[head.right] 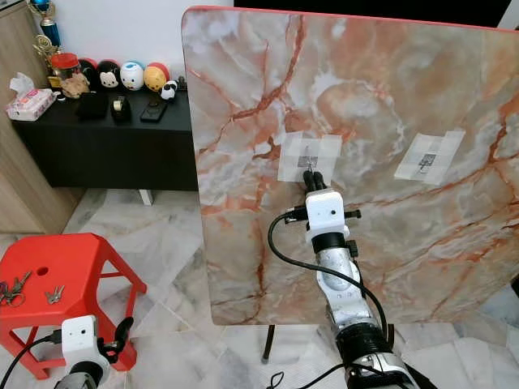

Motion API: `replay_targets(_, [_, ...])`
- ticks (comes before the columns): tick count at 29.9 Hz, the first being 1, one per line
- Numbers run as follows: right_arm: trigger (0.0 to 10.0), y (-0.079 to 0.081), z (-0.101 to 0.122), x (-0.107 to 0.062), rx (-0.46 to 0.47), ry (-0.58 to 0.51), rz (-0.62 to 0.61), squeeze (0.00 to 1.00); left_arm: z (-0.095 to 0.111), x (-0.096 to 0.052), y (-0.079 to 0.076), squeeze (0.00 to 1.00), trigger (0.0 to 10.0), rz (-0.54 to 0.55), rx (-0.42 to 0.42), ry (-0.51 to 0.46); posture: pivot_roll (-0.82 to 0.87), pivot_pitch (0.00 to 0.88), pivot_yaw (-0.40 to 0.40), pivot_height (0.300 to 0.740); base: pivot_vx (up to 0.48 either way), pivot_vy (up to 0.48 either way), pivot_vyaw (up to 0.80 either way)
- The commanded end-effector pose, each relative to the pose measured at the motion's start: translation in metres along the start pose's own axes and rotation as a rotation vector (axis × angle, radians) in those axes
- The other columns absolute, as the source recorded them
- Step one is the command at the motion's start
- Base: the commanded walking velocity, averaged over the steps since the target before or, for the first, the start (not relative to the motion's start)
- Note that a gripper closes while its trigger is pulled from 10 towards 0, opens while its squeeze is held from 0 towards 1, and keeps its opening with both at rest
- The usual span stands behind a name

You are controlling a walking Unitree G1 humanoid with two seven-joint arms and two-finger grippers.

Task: Hang keys on a hook

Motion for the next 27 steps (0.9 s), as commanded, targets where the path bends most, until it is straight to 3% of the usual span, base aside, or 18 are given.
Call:
replay_targets(1, [10.0, -0.003, 0.005, 0.004, -0.022, -0.023, 0.014, 0.00, 0.001, 0.000, -0.001, 0.00, 10.0, -0.007, 0.017, -0.003, 0.04, 0.000, -0.086, 0.740, 0.000, 0.000, 0.00])
replay_targets(27, [10.0, 0.008, 0.007, 0.011, -0.037, -0.030, 0.085, 0.00, 0.002, 0.000, -0.002, 0.00, 10.0, -0.007, 0.017, -0.013, 0.04, 0.000, -0.089, 0.740, 0.000, 0.000, 0.00])
Point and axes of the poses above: a point about 5 cm out from each wrist's last joint towards the gripper, its own x axis pointing out of the wrist towards the gripper, its own z axis along the axis of the wrist's last joint, y = z × x, the point moved 2 cm from there along x, pointing out of the wrist towards the gripper, and after that the axes turned 1 degree about x, right-handed, at the moved point
